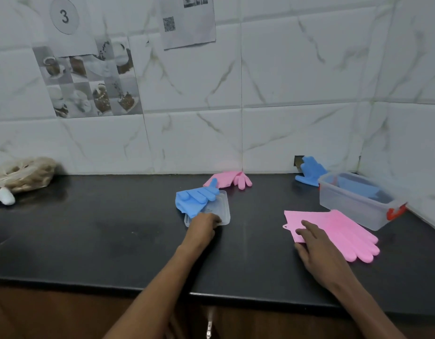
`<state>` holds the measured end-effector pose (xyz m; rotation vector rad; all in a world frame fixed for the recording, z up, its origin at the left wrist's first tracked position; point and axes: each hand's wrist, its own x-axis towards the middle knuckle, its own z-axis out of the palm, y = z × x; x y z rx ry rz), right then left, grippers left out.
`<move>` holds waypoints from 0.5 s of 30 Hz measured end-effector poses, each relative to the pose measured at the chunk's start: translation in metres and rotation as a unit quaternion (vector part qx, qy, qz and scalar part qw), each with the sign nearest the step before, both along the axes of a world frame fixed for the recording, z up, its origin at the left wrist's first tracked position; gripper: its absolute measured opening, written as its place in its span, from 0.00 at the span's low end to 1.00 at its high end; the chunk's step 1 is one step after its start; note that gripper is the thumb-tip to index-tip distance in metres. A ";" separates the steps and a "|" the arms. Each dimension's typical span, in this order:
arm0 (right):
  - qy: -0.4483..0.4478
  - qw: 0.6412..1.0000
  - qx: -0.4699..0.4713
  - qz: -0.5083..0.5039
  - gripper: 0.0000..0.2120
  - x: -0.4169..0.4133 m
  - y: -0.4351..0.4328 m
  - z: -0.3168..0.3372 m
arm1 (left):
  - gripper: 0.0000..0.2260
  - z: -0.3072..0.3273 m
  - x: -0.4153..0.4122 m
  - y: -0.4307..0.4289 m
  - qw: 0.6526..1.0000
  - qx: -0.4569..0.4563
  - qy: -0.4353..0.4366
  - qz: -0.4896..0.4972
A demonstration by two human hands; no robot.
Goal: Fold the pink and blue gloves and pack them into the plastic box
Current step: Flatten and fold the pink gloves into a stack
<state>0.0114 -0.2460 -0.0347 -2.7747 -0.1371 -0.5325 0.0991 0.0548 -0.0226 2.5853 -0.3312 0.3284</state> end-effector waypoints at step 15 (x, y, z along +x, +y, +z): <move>-0.003 0.977 -0.016 -0.212 0.15 -0.004 -0.003 0.009 | 0.18 -0.003 0.004 -0.007 0.993 0.044 -0.109 0.012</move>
